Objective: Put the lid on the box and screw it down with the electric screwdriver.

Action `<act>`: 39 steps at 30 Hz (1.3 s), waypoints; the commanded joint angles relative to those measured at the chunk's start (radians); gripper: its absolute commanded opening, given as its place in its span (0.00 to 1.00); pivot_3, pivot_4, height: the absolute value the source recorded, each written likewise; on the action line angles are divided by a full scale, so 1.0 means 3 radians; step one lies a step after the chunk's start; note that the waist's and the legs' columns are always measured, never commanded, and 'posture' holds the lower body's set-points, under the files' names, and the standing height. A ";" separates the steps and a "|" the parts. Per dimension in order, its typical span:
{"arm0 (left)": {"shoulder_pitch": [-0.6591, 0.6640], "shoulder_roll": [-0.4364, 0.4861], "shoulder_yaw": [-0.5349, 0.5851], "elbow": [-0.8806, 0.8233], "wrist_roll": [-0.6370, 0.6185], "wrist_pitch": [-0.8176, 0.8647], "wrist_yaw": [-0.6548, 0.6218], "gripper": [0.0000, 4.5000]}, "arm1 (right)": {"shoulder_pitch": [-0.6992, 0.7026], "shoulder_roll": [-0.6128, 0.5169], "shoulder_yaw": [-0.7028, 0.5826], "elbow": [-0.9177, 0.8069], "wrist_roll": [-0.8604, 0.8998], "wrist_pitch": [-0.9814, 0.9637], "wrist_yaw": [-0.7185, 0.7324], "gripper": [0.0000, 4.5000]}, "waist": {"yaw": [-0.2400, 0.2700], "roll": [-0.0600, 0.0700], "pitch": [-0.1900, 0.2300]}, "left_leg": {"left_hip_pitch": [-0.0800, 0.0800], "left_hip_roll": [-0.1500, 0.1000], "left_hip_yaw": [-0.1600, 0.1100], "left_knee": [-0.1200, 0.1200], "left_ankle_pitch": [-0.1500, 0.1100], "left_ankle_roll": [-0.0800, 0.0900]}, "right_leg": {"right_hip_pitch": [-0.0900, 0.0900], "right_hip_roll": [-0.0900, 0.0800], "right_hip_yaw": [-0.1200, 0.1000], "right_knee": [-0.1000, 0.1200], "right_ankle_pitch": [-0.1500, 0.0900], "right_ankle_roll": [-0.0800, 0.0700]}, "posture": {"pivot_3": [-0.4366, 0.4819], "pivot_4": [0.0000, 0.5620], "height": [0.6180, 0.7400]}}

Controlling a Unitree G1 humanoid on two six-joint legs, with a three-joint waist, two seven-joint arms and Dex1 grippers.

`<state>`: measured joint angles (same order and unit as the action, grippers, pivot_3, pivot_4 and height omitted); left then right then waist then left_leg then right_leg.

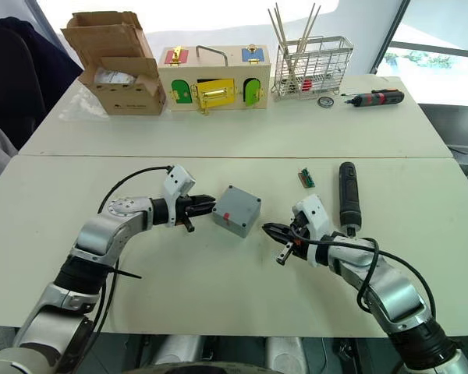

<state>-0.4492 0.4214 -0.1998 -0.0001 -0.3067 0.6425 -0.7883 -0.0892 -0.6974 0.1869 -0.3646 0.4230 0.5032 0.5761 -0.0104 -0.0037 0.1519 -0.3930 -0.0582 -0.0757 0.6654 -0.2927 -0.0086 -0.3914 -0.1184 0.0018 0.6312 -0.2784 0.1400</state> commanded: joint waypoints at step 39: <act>0.0021 0.0679 0.0718 -0.1360 -0.1078 0.0981 -0.0242 0.24 | 0.0431 0.0222 -0.1006 -0.0602 0.0012 0.0332 0.0186 0.01 | 0.0030 0.0008 0.0006 | -0.0001 0.0000 -0.0001 -0.0004 0.0001 -0.0002 | -0.0001 0.0000 0.0000 0.0001 0.0000 0.0000 | 0.48 0.27 0.93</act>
<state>-0.4163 0.6343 -0.0064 -0.3589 -0.5817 0.9184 -0.8647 0.0295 -0.6196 -0.0634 -0.4986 0.4026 0.6049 0.6329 -0.0013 -0.0015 0.1536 -0.3933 -0.0584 -0.0761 0.6645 -0.2925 -0.0091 -0.3915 -0.1187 0.0018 0.6312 -0.2784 0.1400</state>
